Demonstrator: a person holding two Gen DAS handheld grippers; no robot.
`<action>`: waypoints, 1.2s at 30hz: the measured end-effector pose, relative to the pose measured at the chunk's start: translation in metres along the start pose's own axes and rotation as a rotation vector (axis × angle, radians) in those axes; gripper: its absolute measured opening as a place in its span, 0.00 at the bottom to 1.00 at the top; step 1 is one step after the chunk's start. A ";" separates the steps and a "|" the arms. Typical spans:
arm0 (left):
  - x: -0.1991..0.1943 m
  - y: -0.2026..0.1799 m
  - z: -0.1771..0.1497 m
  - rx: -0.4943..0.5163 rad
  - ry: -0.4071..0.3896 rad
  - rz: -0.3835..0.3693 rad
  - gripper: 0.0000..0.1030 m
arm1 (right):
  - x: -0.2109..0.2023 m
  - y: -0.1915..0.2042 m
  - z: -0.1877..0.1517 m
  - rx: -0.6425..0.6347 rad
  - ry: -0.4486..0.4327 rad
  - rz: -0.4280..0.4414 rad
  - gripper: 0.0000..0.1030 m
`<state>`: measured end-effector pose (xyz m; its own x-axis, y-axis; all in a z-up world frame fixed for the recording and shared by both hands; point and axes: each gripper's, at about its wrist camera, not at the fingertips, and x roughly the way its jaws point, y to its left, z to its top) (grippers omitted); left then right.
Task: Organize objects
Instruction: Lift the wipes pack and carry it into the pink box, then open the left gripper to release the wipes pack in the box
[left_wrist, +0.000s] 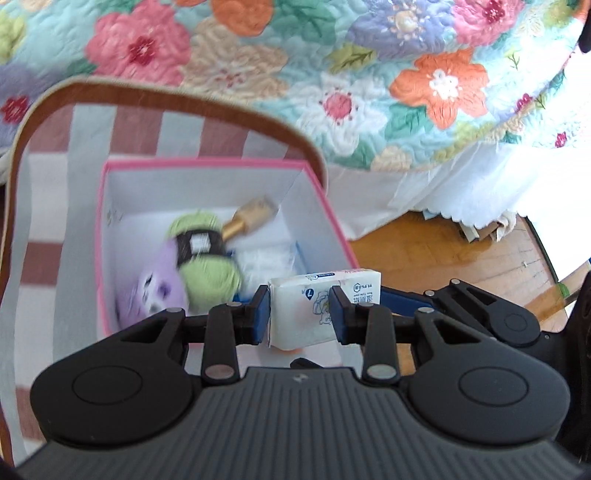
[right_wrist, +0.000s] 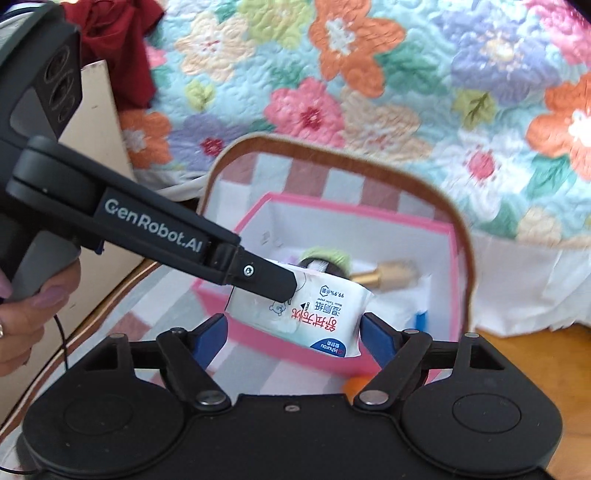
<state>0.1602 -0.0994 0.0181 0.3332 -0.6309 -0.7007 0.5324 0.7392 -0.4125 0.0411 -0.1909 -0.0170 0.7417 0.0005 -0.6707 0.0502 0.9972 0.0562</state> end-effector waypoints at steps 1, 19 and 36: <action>0.007 0.000 0.008 -0.002 0.003 -0.008 0.31 | 0.004 -0.005 0.006 -0.005 -0.001 -0.015 0.81; 0.144 0.043 0.025 -0.119 0.113 0.048 0.33 | 0.131 -0.079 0.018 0.012 0.197 -0.092 0.82; 0.056 -0.016 0.024 0.072 0.061 0.090 0.55 | 0.033 -0.073 0.019 0.027 0.037 -0.049 0.81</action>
<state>0.1890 -0.1521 -0.0010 0.3355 -0.5457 -0.7679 0.5578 0.7719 -0.3050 0.0750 -0.2647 -0.0295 0.7129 -0.0450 -0.6998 0.1041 0.9937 0.0422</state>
